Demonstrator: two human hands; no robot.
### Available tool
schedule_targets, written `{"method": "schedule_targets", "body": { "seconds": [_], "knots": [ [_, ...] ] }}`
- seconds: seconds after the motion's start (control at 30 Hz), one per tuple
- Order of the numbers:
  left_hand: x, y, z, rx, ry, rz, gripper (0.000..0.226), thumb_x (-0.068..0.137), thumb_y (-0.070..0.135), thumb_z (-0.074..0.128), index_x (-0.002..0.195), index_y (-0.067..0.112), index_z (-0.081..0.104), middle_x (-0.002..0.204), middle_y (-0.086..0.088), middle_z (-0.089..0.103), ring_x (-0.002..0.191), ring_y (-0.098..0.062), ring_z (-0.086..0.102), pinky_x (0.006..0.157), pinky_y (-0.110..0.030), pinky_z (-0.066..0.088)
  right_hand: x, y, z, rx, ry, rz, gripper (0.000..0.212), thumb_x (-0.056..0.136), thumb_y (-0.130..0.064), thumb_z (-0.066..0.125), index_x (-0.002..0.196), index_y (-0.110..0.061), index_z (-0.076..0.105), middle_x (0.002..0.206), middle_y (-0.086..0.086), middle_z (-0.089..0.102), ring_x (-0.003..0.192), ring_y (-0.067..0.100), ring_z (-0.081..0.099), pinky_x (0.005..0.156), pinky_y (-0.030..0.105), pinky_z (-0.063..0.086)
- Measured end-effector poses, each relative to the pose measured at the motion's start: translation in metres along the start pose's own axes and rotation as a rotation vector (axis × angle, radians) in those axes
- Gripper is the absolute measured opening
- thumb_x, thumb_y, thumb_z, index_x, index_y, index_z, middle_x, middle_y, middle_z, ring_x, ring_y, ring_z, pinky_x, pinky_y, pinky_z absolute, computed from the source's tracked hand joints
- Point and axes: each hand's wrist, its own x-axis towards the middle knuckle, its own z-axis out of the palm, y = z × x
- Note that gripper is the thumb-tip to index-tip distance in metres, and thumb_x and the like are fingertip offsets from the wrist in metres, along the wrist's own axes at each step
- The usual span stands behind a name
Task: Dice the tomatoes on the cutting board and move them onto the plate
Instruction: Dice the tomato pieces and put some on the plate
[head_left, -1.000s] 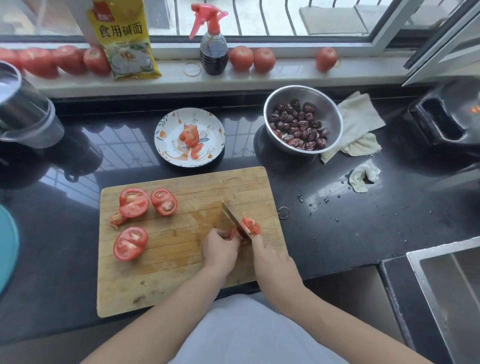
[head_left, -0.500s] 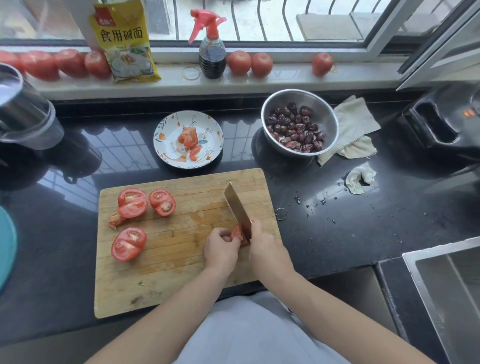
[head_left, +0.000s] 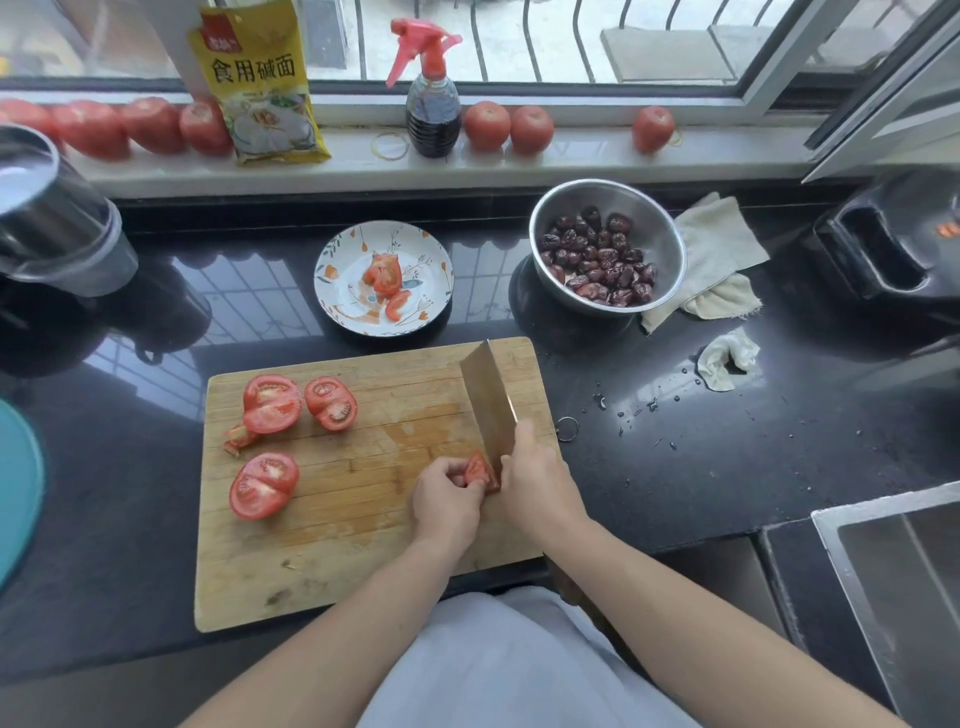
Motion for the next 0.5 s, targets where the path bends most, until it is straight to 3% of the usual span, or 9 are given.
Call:
{"method": "schedule_targets", "body": {
  "seconds": [0.13, 0.23, 0.37, 0.5],
  "knots": [
    [0.0, -0.001, -0.005, -0.034, 0.003, -0.05, 0.012, 0.092, 0.013, 0.077, 0.101, 0.02, 0.072, 0.09, 0.006, 0.071, 0.088, -0.016, 0.071, 0.071, -0.025, 0.053, -0.02, 0.007, -0.004, -0.077, 0.018, -0.085, 0.01, 0.1, -0.021, 0.043, 0.107, -0.018, 0.035, 0.088, 0.006, 0.059, 0.081, 0.04, 0.059, 0.059, 0.039, 0.035],
    [0.001, -0.001, -0.007, -0.038, 0.0, -0.059, 0.013, 0.092, 0.019, 0.077, 0.103, 0.022, 0.07, 0.094, 0.006, 0.071, 0.09, -0.016, 0.071, 0.07, -0.026, 0.053, -0.042, 0.012, -0.007, -0.228, 0.027, -0.139, 0.023, 0.101, -0.019, 0.039, 0.122, -0.024, 0.034, 0.091, 0.004, 0.065, 0.083, 0.039, 0.061, 0.06, 0.038, 0.035],
    [0.001, 0.001, -0.007, -0.073, 0.007, -0.076, 0.016, 0.091, 0.029, 0.079, 0.097, 0.024, 0.065, 0.094, 0.006, 0.07, 0.088, -0.017, 0.071, 0.074, -0.032, 0.056, -0.067, 0.011, -0.008, -0.361, -0.025, -0.193, 0.023, 0.095, -0.003, 0.034, 0.1, -0.023, 0.025, 0.081, -0.005, 0.044, 0.07, 0.031, 0.052, 0.061, 0.034, 0.029],
    [0.003, 0.003, -0.006, -0.054, 0.045, -0.094, 0.019, 0.091, 0.028, 0.078, 0.088, 0.026, 0.059, 0.091, 0.006, 0.069, 0.086, -0.019, 0.068, 0.072, -0.033, 0.053, -0.074, 0.011, -0.002, -0.423, -0.025, -0.253, 0.037, 0.075, 0.001, 0.054, 0.1, -0.02, 0.037, 0.073, -0.004, 0.051, 0.061, 0.026, 0.064, 0.048, 0.034, 0.039]
  ]
}}
